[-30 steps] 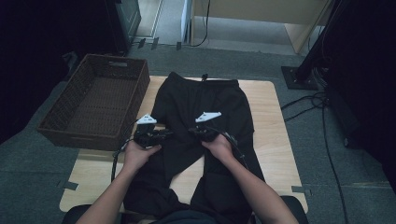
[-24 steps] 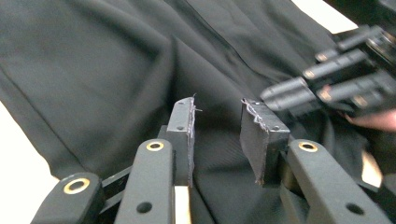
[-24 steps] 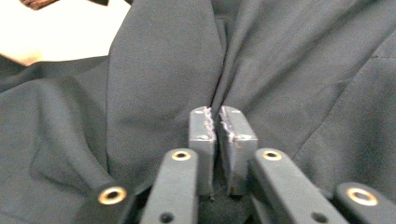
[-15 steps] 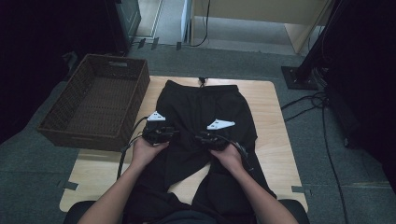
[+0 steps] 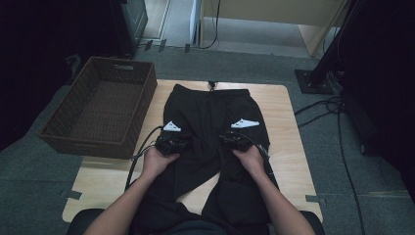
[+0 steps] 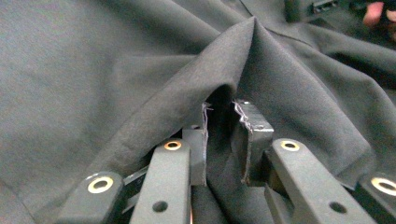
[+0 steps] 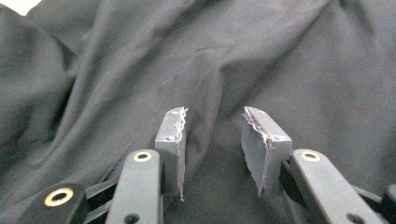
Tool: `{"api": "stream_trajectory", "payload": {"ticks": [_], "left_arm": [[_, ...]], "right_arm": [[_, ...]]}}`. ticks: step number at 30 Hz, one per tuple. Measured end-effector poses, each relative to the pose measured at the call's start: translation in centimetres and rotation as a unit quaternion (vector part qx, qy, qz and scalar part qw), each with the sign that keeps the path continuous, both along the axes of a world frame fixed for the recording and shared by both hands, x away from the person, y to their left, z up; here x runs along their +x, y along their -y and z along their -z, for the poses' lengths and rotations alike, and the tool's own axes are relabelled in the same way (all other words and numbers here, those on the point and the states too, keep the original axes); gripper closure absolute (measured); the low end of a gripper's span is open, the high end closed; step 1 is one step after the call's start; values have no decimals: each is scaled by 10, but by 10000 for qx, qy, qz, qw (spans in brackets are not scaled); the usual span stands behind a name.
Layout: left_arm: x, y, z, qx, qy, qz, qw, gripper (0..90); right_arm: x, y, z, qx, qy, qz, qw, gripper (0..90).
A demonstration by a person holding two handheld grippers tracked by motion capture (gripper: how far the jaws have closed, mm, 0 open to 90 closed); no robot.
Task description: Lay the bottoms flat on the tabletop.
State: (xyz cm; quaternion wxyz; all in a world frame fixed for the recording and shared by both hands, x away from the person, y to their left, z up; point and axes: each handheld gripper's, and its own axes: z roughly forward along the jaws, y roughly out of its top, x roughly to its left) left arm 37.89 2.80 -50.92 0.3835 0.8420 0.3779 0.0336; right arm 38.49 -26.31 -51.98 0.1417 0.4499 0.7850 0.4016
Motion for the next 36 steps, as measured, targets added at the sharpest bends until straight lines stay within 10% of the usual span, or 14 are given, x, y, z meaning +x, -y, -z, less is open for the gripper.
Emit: {"api": "stream_trajectory", "payload": {"ticks": [15, 29, 36], "left_arm": [[-40, -10, -1, -148, -164, 33, 9998, 688], [-27, -27, -29, -591, 97, -399, 9974, 576], [-16, -20, -33, -486, 151, -414, 9978, 536]], "right_arm": [[5, -1, 2, -244, 210, -121, 9994, 536], [2, -4, 2, -422, 289, -145, 9986, 527], [2, -5, 2, -441, 303, -142, 9985, 519]]}}
